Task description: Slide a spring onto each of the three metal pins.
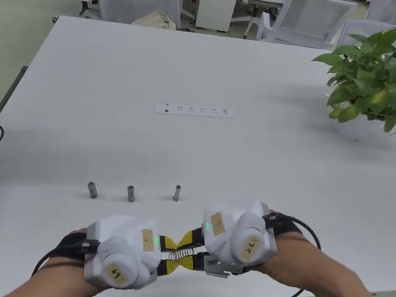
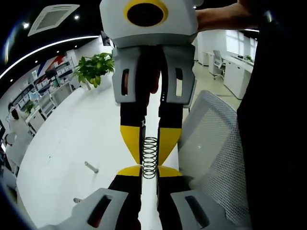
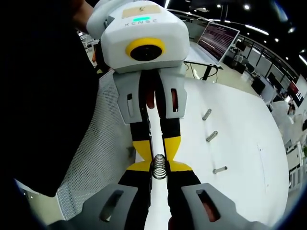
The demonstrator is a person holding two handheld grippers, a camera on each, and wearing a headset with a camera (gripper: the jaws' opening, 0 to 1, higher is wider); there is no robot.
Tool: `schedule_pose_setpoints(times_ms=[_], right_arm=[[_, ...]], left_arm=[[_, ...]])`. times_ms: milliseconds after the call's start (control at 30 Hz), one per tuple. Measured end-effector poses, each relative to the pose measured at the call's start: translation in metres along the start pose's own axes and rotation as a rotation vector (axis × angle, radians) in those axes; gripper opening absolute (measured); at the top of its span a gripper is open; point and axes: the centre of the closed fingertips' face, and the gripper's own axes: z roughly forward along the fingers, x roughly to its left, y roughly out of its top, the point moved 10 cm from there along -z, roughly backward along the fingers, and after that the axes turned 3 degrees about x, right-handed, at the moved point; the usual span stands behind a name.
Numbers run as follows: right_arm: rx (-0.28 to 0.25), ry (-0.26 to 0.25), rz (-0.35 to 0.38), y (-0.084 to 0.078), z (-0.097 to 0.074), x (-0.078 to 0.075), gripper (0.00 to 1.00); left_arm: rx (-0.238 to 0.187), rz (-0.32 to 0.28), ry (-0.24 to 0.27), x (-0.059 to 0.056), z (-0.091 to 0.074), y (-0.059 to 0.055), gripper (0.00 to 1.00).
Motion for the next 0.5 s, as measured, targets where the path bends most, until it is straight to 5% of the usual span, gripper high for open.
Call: schedule_pose_setpoints(times_ms=[300, 500], right_arm=[[-0.003, -0.018, 0.024, -0.007, -0.001, -0.003, 0.08], [0.007, -0.034, 0.046, -0.012, -0.003, -0.010, 0.08]], left_arm=[[0.012, -0.062, 0.013, 0.009, -0.005, -0.014, 0.14], [-0.012, -0.156, 0.077, 0.020, -0.017, -0.024, 0.17]])
